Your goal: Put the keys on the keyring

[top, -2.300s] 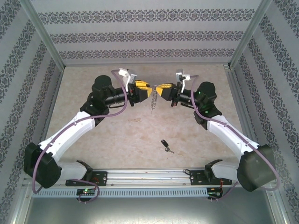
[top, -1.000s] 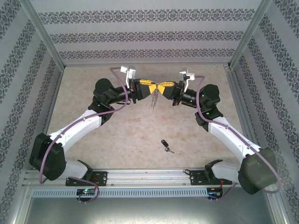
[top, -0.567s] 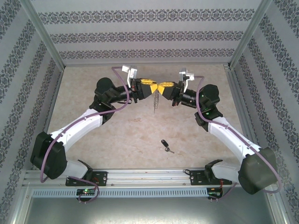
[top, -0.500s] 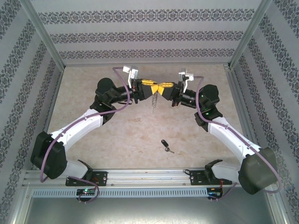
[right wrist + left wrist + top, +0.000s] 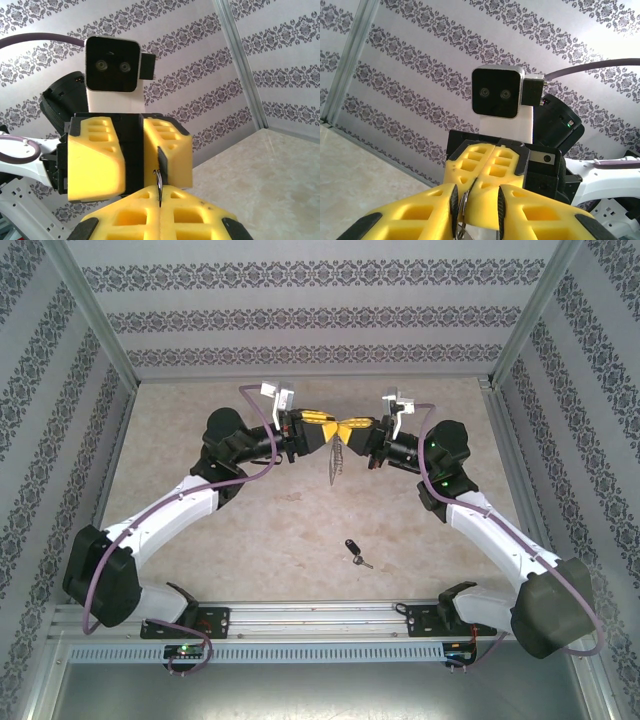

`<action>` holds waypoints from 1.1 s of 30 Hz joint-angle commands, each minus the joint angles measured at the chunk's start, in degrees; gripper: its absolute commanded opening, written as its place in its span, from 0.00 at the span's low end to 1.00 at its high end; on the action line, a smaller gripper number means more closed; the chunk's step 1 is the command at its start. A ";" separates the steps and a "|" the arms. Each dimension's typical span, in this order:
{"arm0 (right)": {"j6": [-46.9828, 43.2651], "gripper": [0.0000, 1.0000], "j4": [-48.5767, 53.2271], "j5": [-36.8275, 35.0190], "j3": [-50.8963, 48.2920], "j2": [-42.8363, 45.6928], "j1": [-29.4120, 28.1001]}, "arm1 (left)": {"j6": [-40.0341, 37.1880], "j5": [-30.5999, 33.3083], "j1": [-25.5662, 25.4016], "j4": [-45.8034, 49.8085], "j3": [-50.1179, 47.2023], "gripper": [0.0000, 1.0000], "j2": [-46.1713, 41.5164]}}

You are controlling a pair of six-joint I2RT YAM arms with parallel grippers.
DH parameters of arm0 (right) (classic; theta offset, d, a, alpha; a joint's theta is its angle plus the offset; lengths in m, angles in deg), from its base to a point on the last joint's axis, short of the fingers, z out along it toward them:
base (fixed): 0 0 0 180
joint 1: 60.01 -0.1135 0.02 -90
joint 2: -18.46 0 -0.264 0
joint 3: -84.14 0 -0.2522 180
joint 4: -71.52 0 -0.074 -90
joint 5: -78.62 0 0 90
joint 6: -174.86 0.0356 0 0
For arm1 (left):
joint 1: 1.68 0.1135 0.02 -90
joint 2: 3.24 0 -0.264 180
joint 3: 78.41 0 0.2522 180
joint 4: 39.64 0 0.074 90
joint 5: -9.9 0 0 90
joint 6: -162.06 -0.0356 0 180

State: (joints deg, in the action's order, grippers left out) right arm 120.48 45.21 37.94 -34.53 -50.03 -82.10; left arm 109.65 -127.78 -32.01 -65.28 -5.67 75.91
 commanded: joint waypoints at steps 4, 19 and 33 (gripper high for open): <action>-1.08 0.00 -1.46 -0.89 -0.04 1.64 0.82 | -1.86 -0.40 -0.70 0.20 -0.34 0.29 -1.78; -0.65 0.00 -1.96 -0.61 -0.22 1.69 0.67 | 1.37 -3.81 -0.72 -2.22 0.52 0.20 2.32; -0.77 0.00 -1.76 -1.16 -0.39 1.88 1.16 | 0.16 -3.25 -0.78 -1.56 -0.57 0.09 1.05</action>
State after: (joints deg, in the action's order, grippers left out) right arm 120.50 46.26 37.75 -34.77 -49.39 -81.22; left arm 110.02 -128.33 -31.96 -65.50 -5.72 77.55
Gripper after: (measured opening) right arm 0.047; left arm 0.090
